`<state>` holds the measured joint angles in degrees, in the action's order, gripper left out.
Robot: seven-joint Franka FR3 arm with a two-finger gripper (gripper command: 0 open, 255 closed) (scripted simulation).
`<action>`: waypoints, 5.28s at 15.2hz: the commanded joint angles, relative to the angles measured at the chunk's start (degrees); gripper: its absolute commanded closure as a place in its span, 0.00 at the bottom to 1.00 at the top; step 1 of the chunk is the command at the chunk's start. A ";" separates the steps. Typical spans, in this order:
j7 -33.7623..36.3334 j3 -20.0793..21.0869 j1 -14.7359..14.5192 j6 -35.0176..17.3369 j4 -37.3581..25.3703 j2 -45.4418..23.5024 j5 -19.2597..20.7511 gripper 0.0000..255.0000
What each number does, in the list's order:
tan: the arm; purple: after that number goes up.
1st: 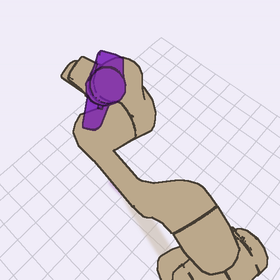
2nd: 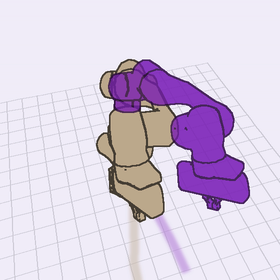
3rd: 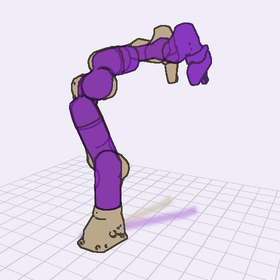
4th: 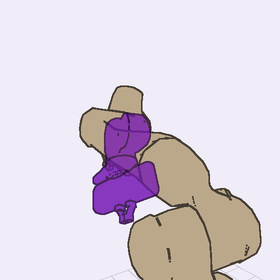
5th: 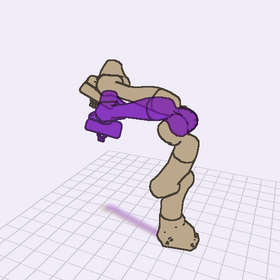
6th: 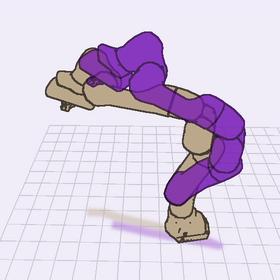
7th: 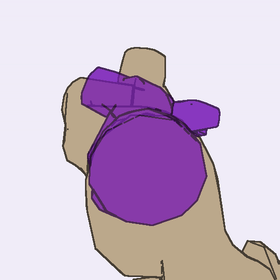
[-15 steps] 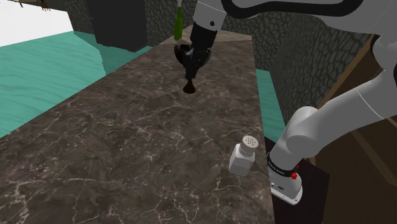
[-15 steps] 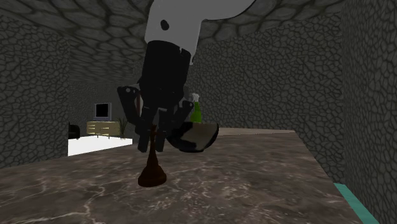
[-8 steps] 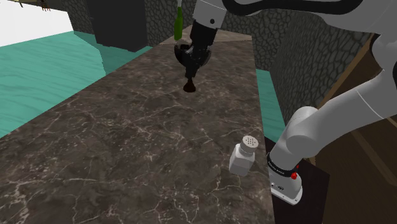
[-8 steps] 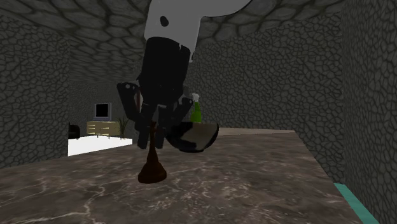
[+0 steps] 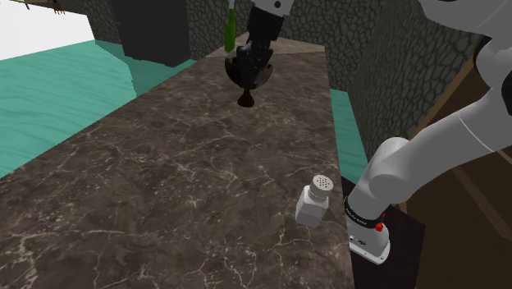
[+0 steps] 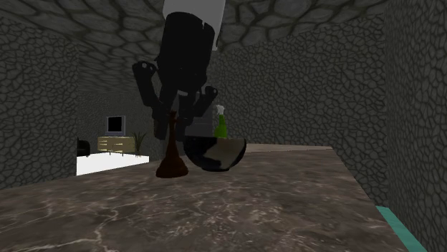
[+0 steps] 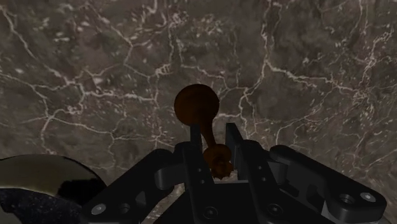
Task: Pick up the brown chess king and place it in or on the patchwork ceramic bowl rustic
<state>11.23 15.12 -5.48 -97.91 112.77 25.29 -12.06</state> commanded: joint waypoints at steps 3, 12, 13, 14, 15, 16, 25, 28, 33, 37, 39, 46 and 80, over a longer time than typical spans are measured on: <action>0.46 -0.13 0.15 3.09 -4.09 -1.01 0.34 1.00; 1.65 -0.20 0.46 9.96 -14.03 -4.05 1.10 1.00; 1.79 -0.19 0.49 10.75 -15.23 -4.46 1.19 1.00; 1.95 -0.18 0.52 11.54 -16.45 -4.88 1.29 1.00; 2.10 -0.16 0.55 12.33 -17.69 -5.33 1.38 1.00; 2.26 -0.13 0.58 13.14 -18.96 -5.79 1.48 1.00; 1.01 -1.39 1.56 18.89 -29.45 -10.92 2.59 1.00; -2.43 -3.58 2.87 19.92 -33.14 -14.15 3.18 1.00; -7.82 -6.81 5.19 22.40 -41.62 -21.00 3.88 1.00; -11.72 -8.95 7.20 25.62 -51.57 -28.33 4.10 1.00; -13.99 -10.13 8.63 29.14 -61.39 -35.01 4.09 1.00; -15.56 -10.31 9.02 20.03 -45.08 -27.91 3.77 1.00; -16.50 -10.80 9.48 19.67 -43.10 -26.41 3.52 0.00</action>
<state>-5.27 4.32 4.00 -78.26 69.70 -1.11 -8.54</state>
